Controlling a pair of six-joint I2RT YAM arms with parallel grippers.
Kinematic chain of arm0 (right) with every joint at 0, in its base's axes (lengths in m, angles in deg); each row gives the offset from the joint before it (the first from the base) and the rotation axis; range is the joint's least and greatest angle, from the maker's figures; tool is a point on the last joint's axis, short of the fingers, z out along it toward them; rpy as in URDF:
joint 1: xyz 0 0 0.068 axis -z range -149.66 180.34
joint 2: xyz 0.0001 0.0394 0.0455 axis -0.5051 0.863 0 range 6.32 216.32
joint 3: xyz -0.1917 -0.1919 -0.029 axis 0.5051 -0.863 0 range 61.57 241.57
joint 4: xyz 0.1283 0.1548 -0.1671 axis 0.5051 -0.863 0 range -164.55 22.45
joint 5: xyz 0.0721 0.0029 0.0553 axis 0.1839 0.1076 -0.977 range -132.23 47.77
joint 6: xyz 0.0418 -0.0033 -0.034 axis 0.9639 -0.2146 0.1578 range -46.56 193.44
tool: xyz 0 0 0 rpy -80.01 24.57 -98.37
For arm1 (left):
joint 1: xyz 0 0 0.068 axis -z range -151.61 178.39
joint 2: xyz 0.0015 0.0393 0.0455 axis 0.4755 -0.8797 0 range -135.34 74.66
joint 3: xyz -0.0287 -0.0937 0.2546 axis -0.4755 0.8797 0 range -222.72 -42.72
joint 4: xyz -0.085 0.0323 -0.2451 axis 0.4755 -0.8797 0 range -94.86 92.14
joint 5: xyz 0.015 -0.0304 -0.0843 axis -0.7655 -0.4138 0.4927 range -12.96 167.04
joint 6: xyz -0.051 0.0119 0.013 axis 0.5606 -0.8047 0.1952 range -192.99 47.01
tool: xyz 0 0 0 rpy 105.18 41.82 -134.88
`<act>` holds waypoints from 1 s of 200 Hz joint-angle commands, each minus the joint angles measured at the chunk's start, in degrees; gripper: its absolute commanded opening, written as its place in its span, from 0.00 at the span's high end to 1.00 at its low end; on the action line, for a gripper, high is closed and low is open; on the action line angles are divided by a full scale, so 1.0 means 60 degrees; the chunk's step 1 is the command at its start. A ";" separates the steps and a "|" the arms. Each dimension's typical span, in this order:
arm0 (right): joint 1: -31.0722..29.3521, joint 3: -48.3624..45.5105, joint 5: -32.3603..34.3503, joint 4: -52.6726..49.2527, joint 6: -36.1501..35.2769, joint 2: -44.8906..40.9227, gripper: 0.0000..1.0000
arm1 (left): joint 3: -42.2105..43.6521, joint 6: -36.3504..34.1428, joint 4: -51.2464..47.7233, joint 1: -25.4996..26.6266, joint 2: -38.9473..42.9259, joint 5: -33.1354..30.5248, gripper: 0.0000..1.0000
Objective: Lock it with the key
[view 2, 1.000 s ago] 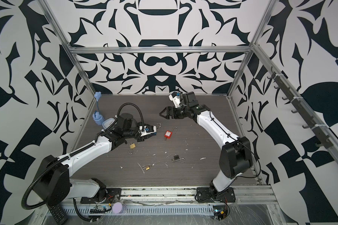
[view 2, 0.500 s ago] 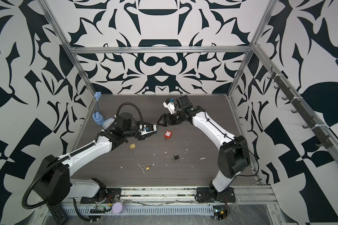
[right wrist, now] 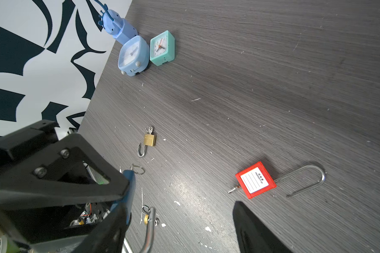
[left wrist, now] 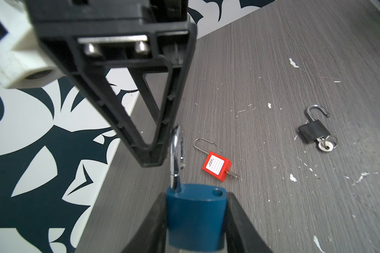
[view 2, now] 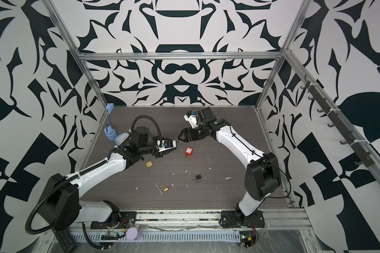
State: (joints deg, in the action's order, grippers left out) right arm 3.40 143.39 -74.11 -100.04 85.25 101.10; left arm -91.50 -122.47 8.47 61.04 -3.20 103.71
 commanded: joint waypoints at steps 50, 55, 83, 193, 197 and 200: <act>0.0065 -0.0038 0.0835 0.0106 -0.0087 -0.1167 0.27 | -0.0065 0.0091 0.0162 -0.0033 -0.0096 0.0065 1.00; 0.0075 -0.0078 0.0858 0.0197 -0.0091 -0.1278 0.27 | -0.0085 0.0094 0.0077 -0.0035 -0.0091 0.0072 1.00; 0.0066 -0.0298 -0.0035 0.0452 -0.0397 -0.1681 0.27 | -0.0285 0.0159 -0.0457 -0.0035 -0.0086 0.0164 1.00; -0.0144 -0.0893 -0.1947 0.0335 -0.0928 -0.1281 0.41 | -0.0682 0.0467 -0.1069 -0.0028 -0.0201 0.0534 1.00; -0.0153 -0.0893 -0.1939 0.0334 -0.0946 -0.1266 0.42 | -0.0679 0.0467 -0.1077 -0.0029 -0.0212 0.0514 1.00; -0.0163 -0.0906 -0.1938 0.0336 -0.0929 -0.1266 0.43 | -0.0688 0.0467 -0.1072 -0.0033 -0.0232 0.0515 1.00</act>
State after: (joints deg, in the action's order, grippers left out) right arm 3.14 137.84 -83.84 -98.21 81.10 94.39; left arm -93.86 -119.49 2.48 61.04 -4.10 105.05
